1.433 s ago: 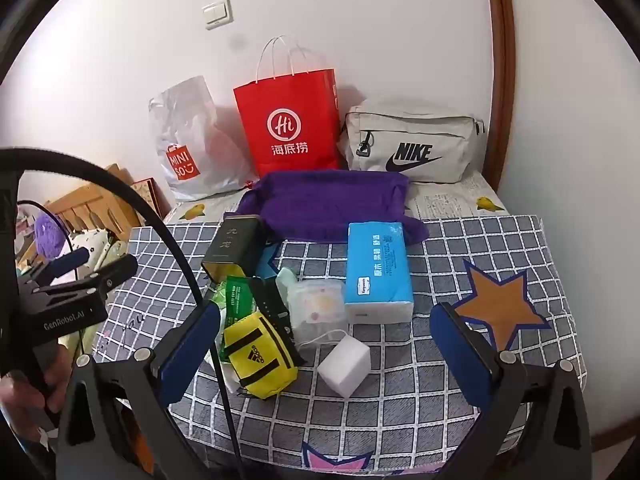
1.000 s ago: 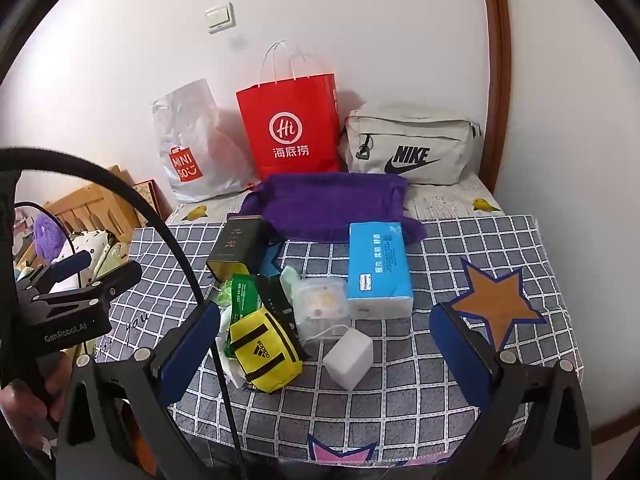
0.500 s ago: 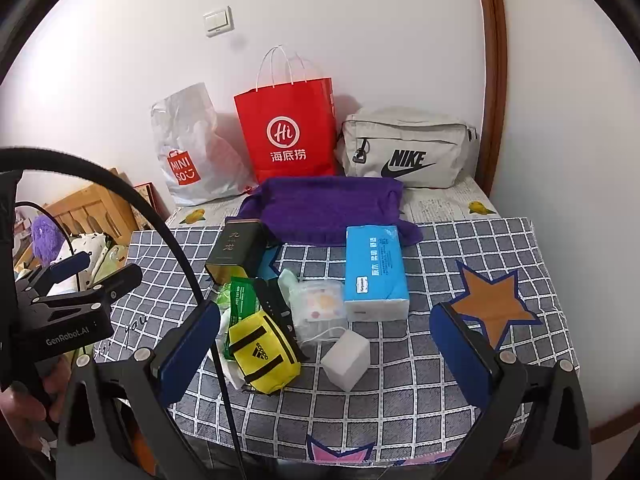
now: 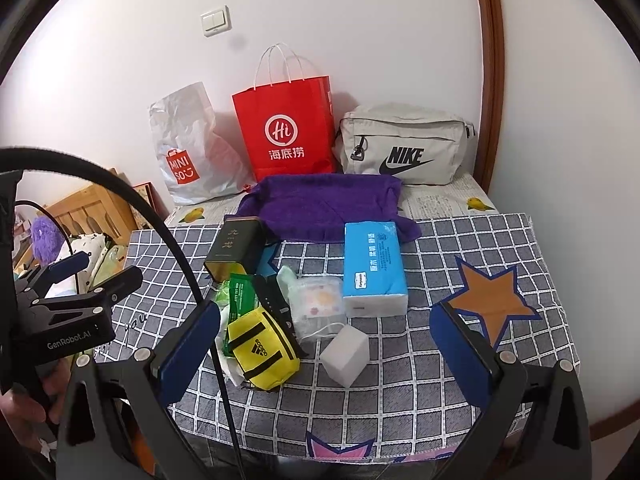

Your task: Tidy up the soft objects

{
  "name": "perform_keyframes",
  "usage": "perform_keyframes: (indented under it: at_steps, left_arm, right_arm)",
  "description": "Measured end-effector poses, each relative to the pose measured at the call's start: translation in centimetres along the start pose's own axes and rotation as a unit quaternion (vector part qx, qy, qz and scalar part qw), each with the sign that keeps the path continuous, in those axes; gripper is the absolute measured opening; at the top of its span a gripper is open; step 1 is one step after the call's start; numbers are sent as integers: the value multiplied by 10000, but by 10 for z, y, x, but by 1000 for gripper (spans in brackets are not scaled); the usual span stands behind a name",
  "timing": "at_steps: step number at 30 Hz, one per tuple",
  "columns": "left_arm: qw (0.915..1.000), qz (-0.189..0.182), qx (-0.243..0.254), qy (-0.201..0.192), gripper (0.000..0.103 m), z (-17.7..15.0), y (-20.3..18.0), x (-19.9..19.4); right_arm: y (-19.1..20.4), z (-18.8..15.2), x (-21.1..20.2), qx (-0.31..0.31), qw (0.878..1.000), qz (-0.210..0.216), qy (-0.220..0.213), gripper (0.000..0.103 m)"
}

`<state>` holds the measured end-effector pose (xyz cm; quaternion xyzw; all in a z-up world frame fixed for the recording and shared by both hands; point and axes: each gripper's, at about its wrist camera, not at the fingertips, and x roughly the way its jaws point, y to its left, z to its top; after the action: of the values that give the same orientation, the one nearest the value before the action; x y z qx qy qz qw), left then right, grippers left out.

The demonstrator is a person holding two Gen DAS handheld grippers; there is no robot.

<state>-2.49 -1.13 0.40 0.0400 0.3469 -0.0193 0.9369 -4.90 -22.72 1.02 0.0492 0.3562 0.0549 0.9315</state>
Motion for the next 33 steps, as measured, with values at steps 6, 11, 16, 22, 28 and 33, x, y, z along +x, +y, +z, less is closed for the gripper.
perform_keyframes:
  at_steps: [6,11,16,22,28,33]
  left_arm:
    - [10000,-8,40,-4,103,0,-2,-1]
    - [10000,-18,11,-17,103,0,-3,-1]
    - [10000,-27,11,-16,103,0,-2,-1]
    - [10000,-11,29,-23,103,-1,-3,-2]
    - [10000,-19,30,-24,103,-1,-4,-2]
    - [10000,-44,64,-26,103,-1,-6,-4]
  right_arm:
    - [1,1,-1,13,10000,-8,-5,103]
    - [1,1,-1,-3,10000,-15,10,103]
    - [4,0,-1,-39,10000,-9,16,103]
    - [5,0,-1,-47,10000,-1,13,103]
    - [5,0,-1,-47,10000,-9,7,103]
    - [5,-1,-1,-46,10000,-10,12,103]
